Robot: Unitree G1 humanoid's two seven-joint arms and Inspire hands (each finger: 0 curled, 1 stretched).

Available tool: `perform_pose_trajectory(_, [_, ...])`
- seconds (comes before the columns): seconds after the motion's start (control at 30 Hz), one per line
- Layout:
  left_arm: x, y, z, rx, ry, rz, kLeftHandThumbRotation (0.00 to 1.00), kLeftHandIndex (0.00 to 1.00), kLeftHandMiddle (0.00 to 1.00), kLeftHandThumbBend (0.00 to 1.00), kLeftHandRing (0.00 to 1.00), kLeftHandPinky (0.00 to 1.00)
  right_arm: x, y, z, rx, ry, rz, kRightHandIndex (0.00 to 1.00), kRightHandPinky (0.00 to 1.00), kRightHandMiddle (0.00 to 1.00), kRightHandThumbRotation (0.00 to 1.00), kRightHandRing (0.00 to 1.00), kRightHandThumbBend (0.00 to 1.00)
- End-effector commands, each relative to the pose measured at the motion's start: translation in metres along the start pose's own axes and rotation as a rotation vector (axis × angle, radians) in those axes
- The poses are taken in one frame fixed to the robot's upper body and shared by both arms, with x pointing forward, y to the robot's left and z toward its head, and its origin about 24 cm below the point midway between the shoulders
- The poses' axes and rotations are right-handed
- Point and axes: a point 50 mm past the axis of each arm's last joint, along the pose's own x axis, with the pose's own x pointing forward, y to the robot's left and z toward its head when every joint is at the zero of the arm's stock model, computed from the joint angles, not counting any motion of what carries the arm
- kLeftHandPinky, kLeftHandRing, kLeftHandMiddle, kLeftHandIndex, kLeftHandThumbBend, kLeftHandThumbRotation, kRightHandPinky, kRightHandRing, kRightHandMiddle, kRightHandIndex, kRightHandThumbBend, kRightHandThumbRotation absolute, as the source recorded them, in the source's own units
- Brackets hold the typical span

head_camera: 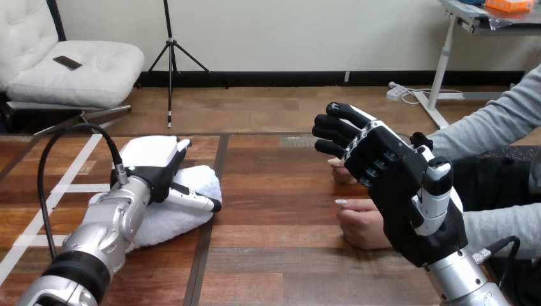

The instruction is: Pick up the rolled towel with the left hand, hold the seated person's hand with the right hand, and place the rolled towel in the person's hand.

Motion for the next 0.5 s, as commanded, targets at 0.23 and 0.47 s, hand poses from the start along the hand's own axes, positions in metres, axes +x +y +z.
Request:
perform_pose_trajectory(0.23, [0.0033, 0.0414, 0.0092, 0.046, -0.019, 0.067, 0.69, 0.94, 0.98, 1.0, 0.97, 0.99, 0.0153, -0.0031, 0.0148, -0.026, -0.093, 0.015, 0.84, 0.86, 0.84, 1.0, 0.86, 1.0])
perform_pose_trajectory(0.47, [0.0012, 0.0438, 0.0108, 0.026, -0.02, 0.006, 0.69, 0.94, 0.97, 1.0, 0.97, 0.99, 0.0149, -0.0032, 0.0153, -0.032, -0.092, 0.006, 0.83, 0.85, 0.84, 1.0, 0.85, 1.0])
